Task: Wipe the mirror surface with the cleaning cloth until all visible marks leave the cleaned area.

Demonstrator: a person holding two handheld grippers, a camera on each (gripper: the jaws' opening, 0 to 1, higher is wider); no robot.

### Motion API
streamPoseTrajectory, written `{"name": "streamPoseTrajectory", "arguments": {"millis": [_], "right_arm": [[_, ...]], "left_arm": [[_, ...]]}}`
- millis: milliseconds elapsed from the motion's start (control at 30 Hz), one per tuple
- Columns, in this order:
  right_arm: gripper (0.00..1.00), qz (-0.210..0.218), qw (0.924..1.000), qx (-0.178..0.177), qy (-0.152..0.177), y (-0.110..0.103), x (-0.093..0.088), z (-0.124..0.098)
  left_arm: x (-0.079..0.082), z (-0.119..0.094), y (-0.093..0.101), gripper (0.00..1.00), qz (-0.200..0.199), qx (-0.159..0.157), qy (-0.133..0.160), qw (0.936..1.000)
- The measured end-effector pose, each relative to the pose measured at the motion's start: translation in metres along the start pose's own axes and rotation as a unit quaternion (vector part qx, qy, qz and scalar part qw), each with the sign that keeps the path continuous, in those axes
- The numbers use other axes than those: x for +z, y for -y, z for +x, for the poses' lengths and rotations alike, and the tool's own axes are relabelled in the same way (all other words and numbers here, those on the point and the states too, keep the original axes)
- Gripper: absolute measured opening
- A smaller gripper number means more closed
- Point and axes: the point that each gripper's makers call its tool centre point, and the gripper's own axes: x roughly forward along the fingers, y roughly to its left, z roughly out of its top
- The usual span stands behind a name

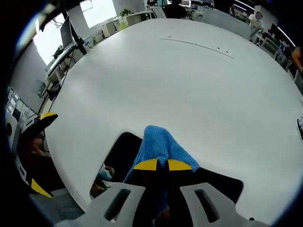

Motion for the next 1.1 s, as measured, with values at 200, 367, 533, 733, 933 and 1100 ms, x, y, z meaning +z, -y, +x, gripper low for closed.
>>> {"name": "streamPoseTrajectory", "arguments": {"millis": [200, 367, 533, 733, 933, 1100], "right_arm": [[0.00, 0.004, 1.0000, 0.004, 0.001, -0.007, -0.010, -0.004], [0.00, 0.007, 0.9999, 0.009, 0.001, -0.014, -0.021, -0.008], [0.00, 0.007, 0.9999, 0.011, 0.002, -0.021, -0.033, -0.013], [0.00, 0.007, 0.9998, 0.016, -0.001, -0.029, -0.046, -0.019], [0.00, 0.004, 0.9998, 0.018, -0.003, -0.036, -0.056, -0.024], [0.00, -0.004, 0.9998, 0.020, -0.004, -0.041, -0.064, -0.028]], "left_arm": [[0.001, 0.000, 0.002, 0.99, 0.004, -0.002, 0.000, 1.0000], [0.005, 0.001, 0.006, 0.99, 0.009, -0.005, 0.003, 0.9999], [0.006, 0.001, 0.007, 0.99, 0.011, -0.004, 0.004, 0.9999], [0.009, 0.001, 0.011, 0.99, 0.018, -0.006, 0.007, 0.9998], [0.011, -0.003, 0.013, 0.99, 0.023, -0.008, 0.007, 0.9997], [0.012, -0.005, 0.016, 0.99, 0.032, -0.012, 0.005, 0.9994]]}}
